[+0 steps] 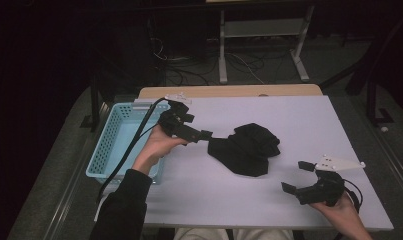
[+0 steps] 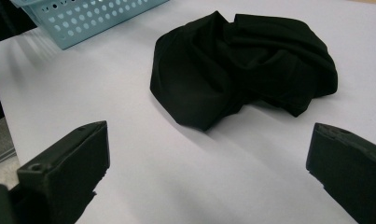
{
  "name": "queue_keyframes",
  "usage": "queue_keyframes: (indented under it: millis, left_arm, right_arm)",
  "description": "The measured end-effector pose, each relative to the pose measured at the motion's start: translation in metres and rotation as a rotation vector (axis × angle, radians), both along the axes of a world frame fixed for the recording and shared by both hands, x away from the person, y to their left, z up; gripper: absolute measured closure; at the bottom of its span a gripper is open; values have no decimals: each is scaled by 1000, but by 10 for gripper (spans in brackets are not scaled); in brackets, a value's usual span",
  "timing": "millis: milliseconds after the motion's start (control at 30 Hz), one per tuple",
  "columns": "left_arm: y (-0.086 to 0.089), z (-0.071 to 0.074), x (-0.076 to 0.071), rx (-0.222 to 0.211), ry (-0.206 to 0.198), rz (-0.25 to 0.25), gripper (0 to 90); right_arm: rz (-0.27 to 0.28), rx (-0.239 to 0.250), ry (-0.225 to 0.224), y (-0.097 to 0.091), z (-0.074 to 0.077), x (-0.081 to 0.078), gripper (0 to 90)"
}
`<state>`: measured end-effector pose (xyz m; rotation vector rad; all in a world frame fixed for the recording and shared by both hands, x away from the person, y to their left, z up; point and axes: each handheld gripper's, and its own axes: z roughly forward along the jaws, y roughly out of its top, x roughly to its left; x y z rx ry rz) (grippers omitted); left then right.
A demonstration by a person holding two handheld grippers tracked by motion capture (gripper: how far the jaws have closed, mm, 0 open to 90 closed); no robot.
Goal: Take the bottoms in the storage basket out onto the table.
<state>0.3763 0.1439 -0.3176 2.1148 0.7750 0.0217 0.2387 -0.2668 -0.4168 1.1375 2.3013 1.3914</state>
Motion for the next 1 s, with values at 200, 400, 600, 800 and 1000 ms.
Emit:
queue_keyframes:
  millis: [200,400,600,800,1000]
  left_arm:
    - [11,-2,-11,-13,-13,12,0]
    - [22,-6,-21,-20,-25,25,0]
    - [36,-11,-30,-26,-34,50,0]
    - [54,-17,-39,-31,-40,87,0]
    - [66,-23,-49,-44,-50,115,0]
  right_arm:
    - [0,0,0,0,0,0,0]
    - [3,-4,-1,1,-1,0,0]
    - [4,-4,2,2,-1,1,0]
    - [5,-3,1,2,-1,1,0]
    - [7,-4,3,3,-2,1,0]
